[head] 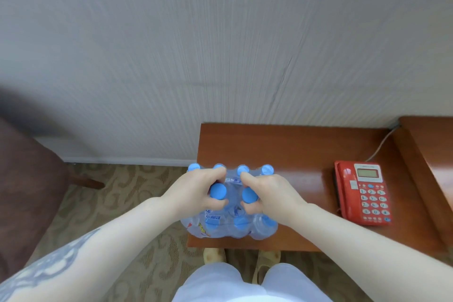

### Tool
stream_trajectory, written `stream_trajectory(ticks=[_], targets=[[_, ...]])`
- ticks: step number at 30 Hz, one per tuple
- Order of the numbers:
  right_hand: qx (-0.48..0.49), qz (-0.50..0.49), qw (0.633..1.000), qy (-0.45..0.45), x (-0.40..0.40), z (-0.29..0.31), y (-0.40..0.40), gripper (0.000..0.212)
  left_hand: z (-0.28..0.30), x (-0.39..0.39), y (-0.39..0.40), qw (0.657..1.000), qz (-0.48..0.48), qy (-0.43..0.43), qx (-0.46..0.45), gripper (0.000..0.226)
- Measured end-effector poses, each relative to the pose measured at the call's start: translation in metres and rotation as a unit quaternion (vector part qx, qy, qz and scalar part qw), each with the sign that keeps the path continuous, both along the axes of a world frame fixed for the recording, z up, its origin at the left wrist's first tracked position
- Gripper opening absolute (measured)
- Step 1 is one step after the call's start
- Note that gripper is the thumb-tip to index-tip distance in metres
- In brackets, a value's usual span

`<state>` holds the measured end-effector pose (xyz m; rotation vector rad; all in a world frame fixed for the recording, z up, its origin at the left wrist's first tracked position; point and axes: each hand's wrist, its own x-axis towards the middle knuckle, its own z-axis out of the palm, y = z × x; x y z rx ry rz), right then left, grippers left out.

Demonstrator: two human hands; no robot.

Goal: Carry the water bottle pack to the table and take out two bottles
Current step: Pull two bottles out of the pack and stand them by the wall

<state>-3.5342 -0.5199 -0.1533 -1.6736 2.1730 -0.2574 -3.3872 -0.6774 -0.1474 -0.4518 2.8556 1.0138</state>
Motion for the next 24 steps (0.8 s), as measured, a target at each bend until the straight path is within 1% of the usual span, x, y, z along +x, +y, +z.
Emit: stream_trajectory(ticks=[5,7,12,14,18,20,23,24], targets=[[-0.088,-0.006,0.996,-0.004,-0.001,0.024,0.0,0.032,0.03,0.001,-0.004,0.999,0.006,0.048,0.011,0.036],[-0.112,-0.005,0.994,-0.003,-0.003,0.036,0.001,0.032,0.042,-0.001,-0.007,0.998,-0.005,0.055,0.006,0.036],[-0.153,-0.009,0.988,-0.018,-0.003,0.057,0.008,0.034,0.064,-0.007,-0.008,0.996,-0.034,0.075,0.018,0.036],[-0.148,-0.02,0.988,-0.029,-0.002,0.063,0.01,0.035,0.069,-0.009,-0.01,0.996,-0.037,0.083,0.013,0.037],[-0.191,-0.056,0.977,-0.077,-0.008,0.077,0.012,0.036,0.079,-0.016,-0.016,0.991,-0.011,0.125,0.045,0.032],[-0.204,-0.078,0.972,-0.081,-0.017,0.086,0.011,0.033,0.083,-0.023,-0.02,0.988,-0.002,0.143,0.056,0.03],[-0.205,-0.073,0.973,-0.076,-0.021,0.09,0.014,0.029,0.087,-0.029,-0.019,0.986,-0.025,0.152,0.057,0.027],[-0.215,-0.081,0.97,-0.086,-0.021,0.09,0.016,0.028,0.089,-0.03,-0.02,0.985,-0.017,0.16,0.063,0.026]])
